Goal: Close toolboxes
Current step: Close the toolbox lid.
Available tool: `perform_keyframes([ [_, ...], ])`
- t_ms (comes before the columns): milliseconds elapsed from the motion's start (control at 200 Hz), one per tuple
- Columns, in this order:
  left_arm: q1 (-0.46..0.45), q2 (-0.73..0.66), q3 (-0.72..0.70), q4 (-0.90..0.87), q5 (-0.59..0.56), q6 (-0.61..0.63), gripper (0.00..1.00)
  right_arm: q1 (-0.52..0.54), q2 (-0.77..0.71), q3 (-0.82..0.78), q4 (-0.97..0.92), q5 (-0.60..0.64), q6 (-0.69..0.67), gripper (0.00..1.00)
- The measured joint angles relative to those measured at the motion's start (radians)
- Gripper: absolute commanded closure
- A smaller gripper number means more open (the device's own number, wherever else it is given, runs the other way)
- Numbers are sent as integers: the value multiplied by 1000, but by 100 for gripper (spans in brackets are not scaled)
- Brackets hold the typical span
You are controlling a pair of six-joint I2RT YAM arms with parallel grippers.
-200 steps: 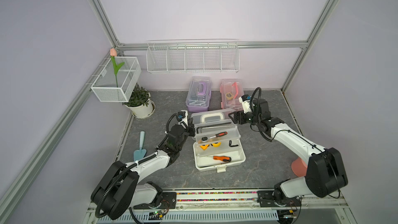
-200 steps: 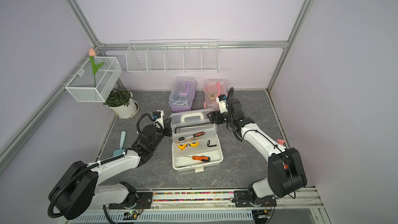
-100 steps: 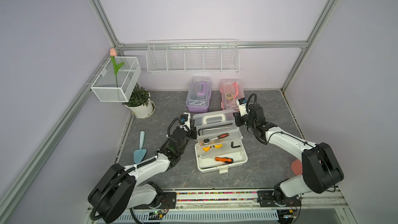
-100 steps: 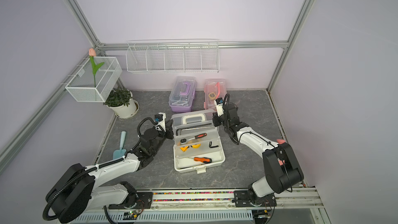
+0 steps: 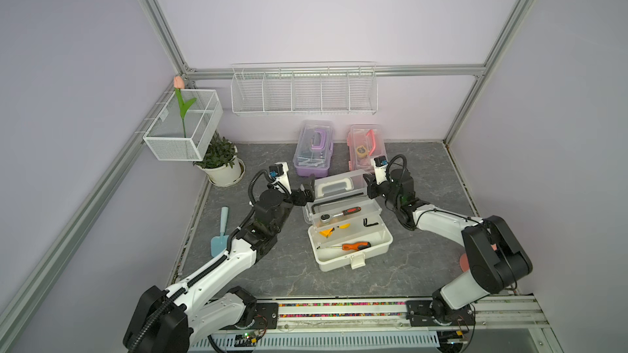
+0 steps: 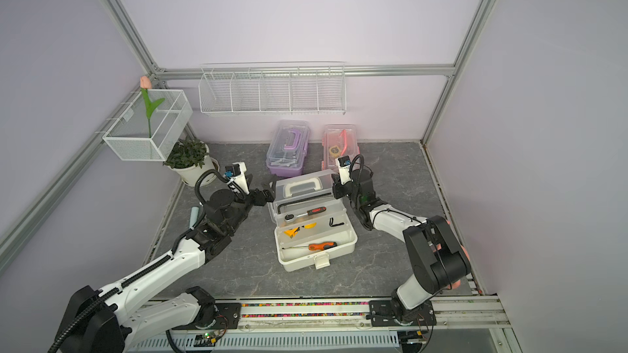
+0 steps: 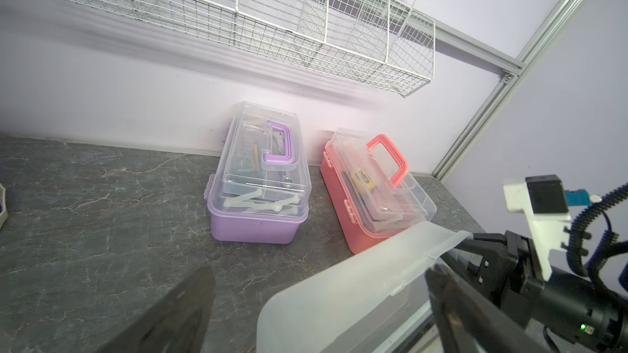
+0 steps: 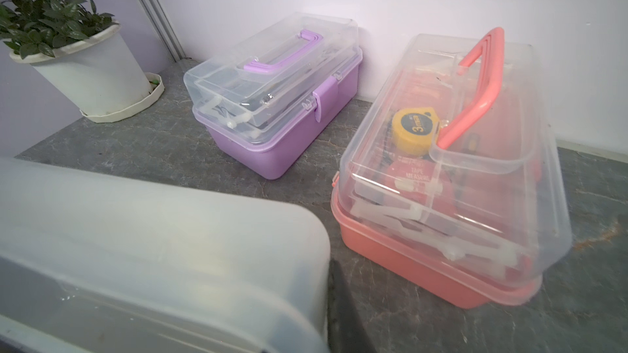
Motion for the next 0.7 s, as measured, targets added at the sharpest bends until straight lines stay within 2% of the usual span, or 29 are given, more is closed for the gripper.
perform_keyframes([
  [280,78,28,56,-77,80,-49,1,10,17,8,62,-31,-20,93],
  [460,159,51,93,-83,136,-82,1,19,16,5,92,-63,-23,93],
  [700,205,164,171,-91,257,-108,1,21,-65,-129,226,-62,-23,92],
])
